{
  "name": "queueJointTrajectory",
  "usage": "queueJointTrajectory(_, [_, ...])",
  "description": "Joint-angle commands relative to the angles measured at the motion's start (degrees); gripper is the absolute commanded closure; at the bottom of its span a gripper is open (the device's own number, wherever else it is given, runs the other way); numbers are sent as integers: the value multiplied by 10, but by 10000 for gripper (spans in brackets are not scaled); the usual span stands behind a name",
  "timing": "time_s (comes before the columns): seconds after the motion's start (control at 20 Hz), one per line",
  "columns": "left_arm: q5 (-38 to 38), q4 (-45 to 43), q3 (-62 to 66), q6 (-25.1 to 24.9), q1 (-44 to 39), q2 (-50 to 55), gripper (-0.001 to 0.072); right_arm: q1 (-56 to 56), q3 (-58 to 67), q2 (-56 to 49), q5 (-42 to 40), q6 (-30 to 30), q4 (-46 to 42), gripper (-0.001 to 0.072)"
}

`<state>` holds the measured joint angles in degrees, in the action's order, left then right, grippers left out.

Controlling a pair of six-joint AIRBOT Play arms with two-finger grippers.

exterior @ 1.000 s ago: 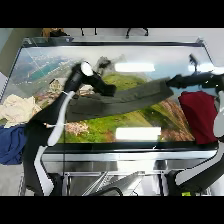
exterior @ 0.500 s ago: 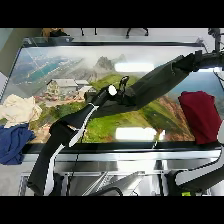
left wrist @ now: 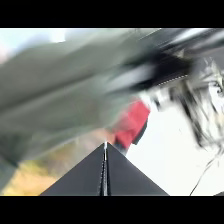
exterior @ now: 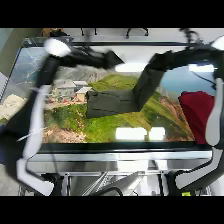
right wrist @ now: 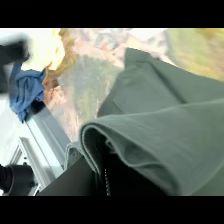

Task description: Fold the shirts.

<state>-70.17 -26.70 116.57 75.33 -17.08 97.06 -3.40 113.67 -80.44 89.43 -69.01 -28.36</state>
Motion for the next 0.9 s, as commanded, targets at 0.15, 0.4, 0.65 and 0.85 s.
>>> queueJointTrajectory(0.15, [-38, 9, -42, -20, 203, -283, 692, 206, -5, -82, -187, 0, -6, 693])
queueJointTrajectory(0.4, [-66, 9, -135, -39, 282, -389, 692, 331, -5, -221, -327, 24, -29, 299])
queueJointTrajectory(0.65, [-63, 9, -237, -60, 311, -442, 692, 283, -3, -191, -317, 29, -31, 299])
queueJointTrajectory(0.85, [-69, 13, -268, -66, 310, -448, 692, 148, -3, -110, -211, -13, -135, 185])
